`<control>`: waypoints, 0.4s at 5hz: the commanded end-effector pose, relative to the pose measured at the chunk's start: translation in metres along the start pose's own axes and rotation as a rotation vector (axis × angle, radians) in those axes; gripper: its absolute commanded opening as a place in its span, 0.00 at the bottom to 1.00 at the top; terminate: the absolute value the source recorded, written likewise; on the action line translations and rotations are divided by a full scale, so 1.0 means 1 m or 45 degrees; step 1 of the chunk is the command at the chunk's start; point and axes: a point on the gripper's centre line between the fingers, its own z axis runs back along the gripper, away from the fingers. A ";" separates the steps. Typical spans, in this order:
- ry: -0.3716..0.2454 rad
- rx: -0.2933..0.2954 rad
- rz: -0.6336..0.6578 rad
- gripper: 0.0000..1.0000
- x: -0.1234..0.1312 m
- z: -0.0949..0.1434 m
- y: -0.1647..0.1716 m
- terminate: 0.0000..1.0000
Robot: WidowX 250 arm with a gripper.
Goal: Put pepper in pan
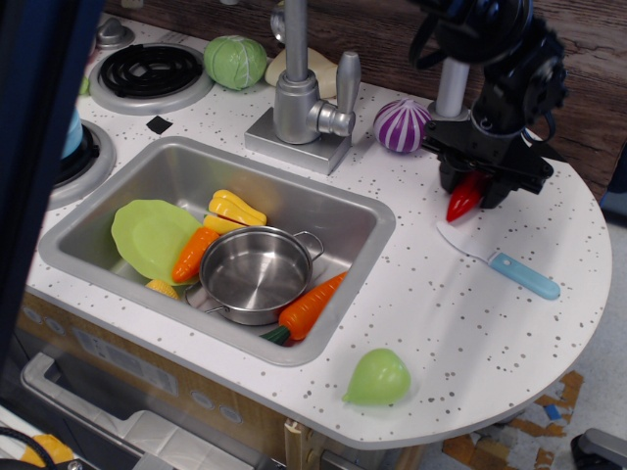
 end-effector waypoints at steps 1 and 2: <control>-0.016 0.145 0.038 0.00 -0.001 0.089 0.038 0.00; 0.033 0.218 0.025 0.00 -0.028 0.088 0.068 0.00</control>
